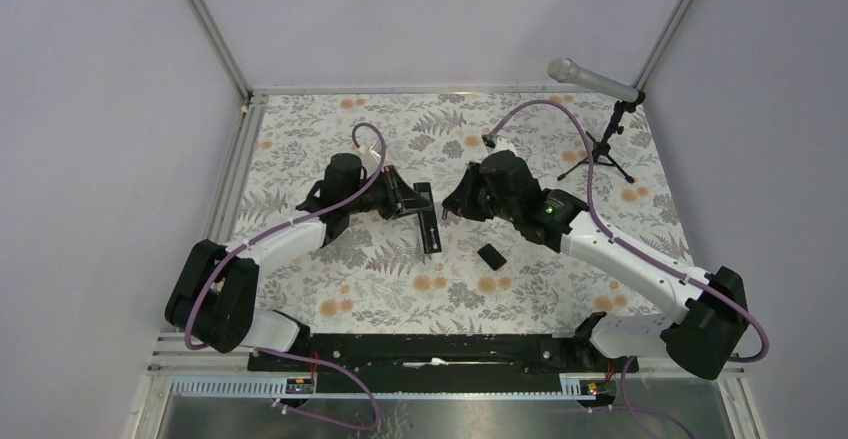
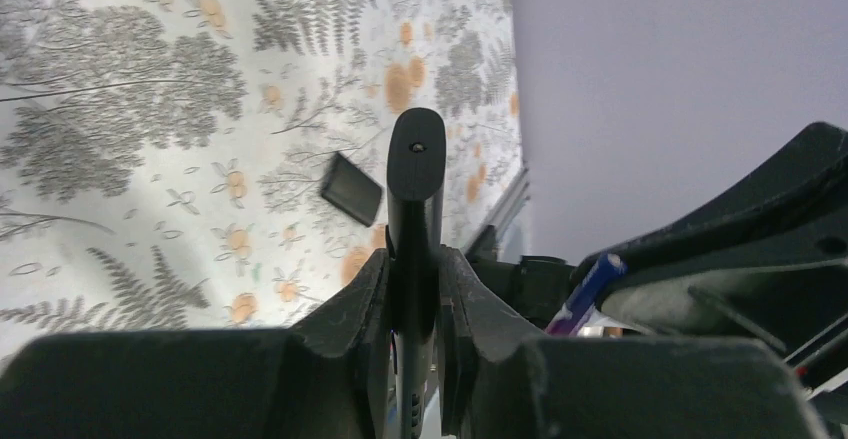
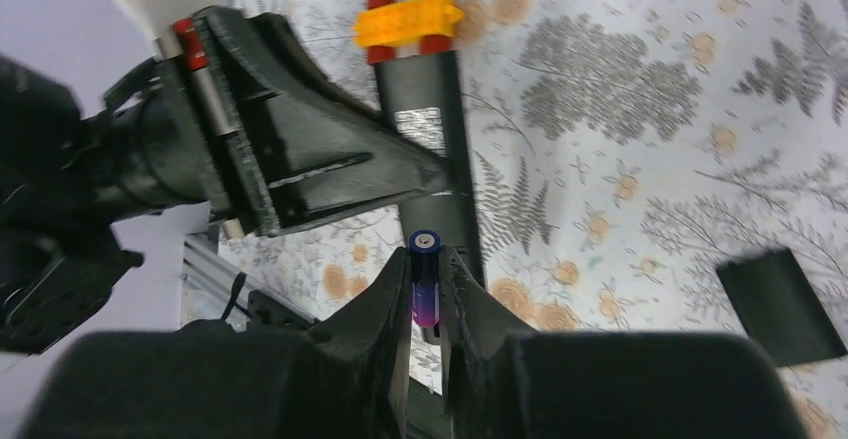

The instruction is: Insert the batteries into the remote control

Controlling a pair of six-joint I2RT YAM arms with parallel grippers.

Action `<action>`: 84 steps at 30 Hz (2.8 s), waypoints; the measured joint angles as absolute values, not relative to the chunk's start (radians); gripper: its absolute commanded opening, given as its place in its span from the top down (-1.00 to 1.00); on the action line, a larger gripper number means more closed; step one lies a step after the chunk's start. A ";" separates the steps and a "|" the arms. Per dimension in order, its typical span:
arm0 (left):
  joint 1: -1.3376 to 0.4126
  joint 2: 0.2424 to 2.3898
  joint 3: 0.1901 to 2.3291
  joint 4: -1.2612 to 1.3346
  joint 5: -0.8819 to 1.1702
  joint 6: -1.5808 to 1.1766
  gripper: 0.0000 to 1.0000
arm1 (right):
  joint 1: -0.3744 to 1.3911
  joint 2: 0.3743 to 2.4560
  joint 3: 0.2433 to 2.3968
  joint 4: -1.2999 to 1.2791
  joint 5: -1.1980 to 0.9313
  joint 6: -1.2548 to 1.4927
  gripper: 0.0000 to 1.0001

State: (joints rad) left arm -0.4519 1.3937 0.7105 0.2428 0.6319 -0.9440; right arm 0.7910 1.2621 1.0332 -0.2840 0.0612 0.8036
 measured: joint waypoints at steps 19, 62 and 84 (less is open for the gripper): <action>-0.467 1.436 0.777 0.367 0.768 -1.184 1.00 | 0.910 1.300 1.146 -0.302 0.146 0.647 0.76; -0.465 1.434 0.811 0.456 0.754 -1.212 1.00 | 0.913 1.404 1.354 -0.581 0.097 0.611 0.19; -0.459 1.428 0.807 0.433 0.732 -1.240 1.00 | 0.907 1.436 1.443 -0.671 0.136 0.637 0.19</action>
State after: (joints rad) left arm -0.4595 1.4277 0.8070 0.4332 0.7322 -1.2400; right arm 0.9070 1.4361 1.4425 -0.6712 0.1360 0.6369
